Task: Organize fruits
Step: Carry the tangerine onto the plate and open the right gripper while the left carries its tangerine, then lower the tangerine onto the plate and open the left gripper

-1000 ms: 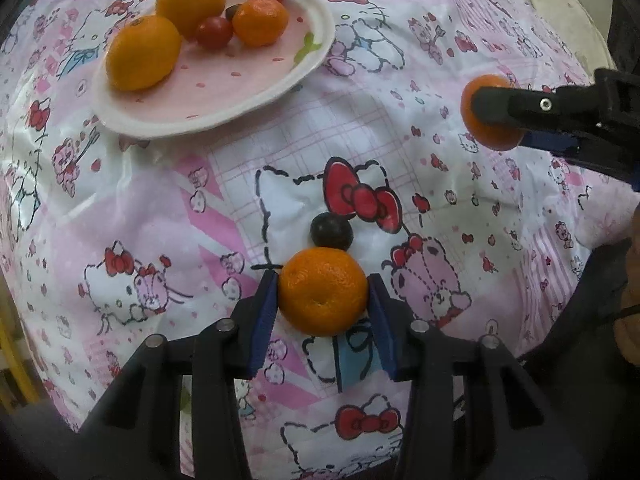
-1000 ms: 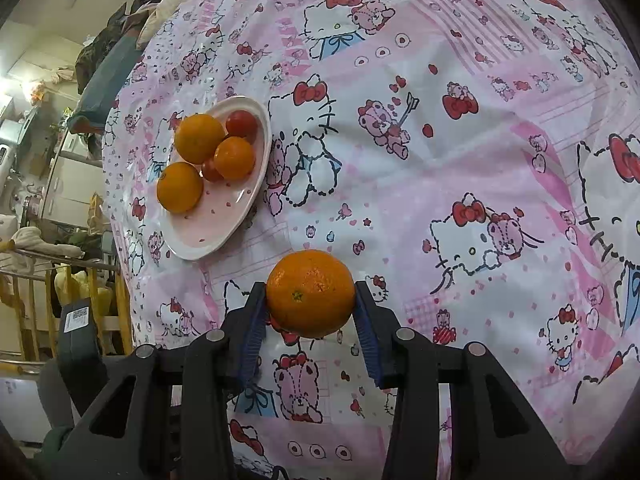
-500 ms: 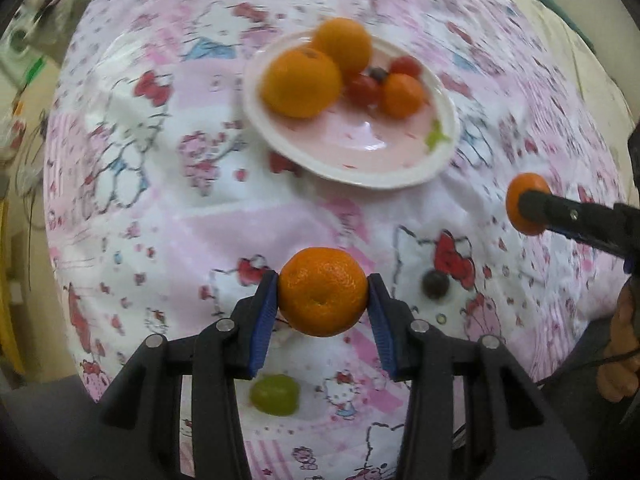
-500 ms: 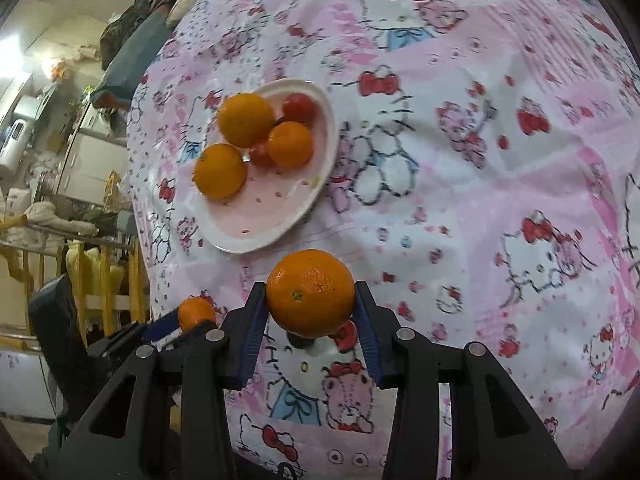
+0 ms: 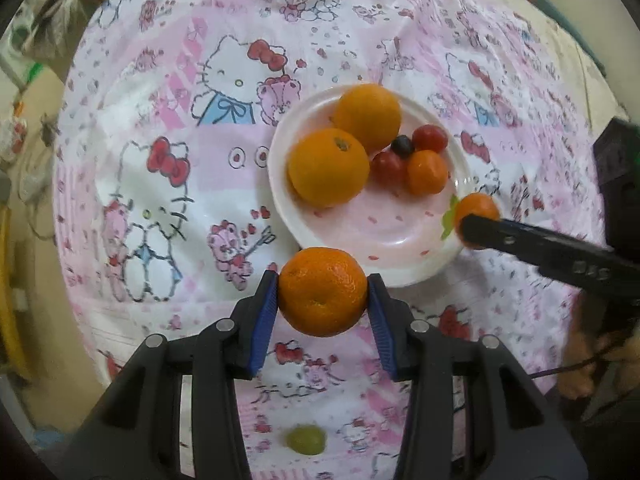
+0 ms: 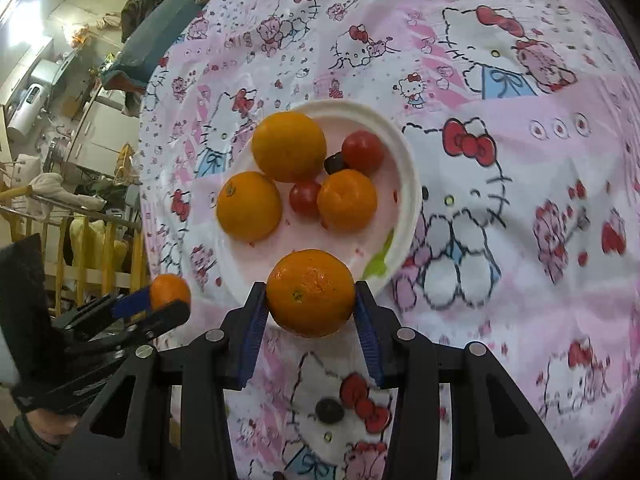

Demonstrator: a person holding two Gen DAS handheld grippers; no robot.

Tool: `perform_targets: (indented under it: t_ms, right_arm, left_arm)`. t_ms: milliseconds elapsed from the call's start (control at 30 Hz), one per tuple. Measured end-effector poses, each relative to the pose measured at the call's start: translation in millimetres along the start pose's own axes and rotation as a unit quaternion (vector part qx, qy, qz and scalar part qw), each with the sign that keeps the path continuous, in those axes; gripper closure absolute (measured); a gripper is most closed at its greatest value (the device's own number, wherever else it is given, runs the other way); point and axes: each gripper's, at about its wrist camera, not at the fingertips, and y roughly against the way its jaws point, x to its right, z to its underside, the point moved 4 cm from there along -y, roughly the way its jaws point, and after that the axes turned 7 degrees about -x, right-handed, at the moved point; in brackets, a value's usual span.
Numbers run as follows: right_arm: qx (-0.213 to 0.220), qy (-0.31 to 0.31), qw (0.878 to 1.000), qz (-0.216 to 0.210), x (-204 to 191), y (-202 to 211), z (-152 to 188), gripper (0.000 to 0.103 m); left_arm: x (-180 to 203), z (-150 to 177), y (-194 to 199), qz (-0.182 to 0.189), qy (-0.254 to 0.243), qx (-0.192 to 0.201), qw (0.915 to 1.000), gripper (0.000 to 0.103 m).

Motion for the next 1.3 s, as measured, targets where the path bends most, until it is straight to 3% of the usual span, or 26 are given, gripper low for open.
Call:
perform_targets:
  t_ms: [167,567,633,700,1100,1200,1300]
  right_arm:
    - [-0.008,0.001,1.0,0.017,5.2,-14.6,-11.7,0.057]
    - [-0.025,0.001,1.0,-0.006,5.1,-33.2,-12.0,0.056]
    - [-0.02,-0.004,1.0,-0.014,5.7,-30.2,-12.4,0.044]
    - [-0.008,-0.009,1.0,-0.028,4.5,-24.9,-13.7,0.023]
    - [0.053,-0.066,0.996,-0.029,33.3,24.8,-4.7,0.023]
    - [0.062,-0.078,0.994,-0.035,41.0,34.6,-1.0,0.023]
    - [0.064,-0.08,0.994,-0.032,46.1,39.1,0.1,0.023]
  left_arm:
    - [2.3,-1.8,-2.2,-0.026,-0.006,0.02,0.9994,0.063]
    - [7.3,-1.4,-15.6,-0.017,0.0,0.002,0.9999,0.063]
    - [7.5,-1.5,-16.7,-0.016,0.002,0.002,0.9999,0.063]
    - [6.5,-1.3,-17.9,-0.017,0.003,0.001,0.9999,0.063]
    - [4.1,-11.4,-32.1,0.001,0.031,-0.004,0.9995,0.063]
    - [10.8,-14.0,-34.7,-0.01,0.025,0.001,0.9996,0.063]
    - [17.1,-17.5,-37.9,0.004,0.019,0.0,0.9998,0.063]
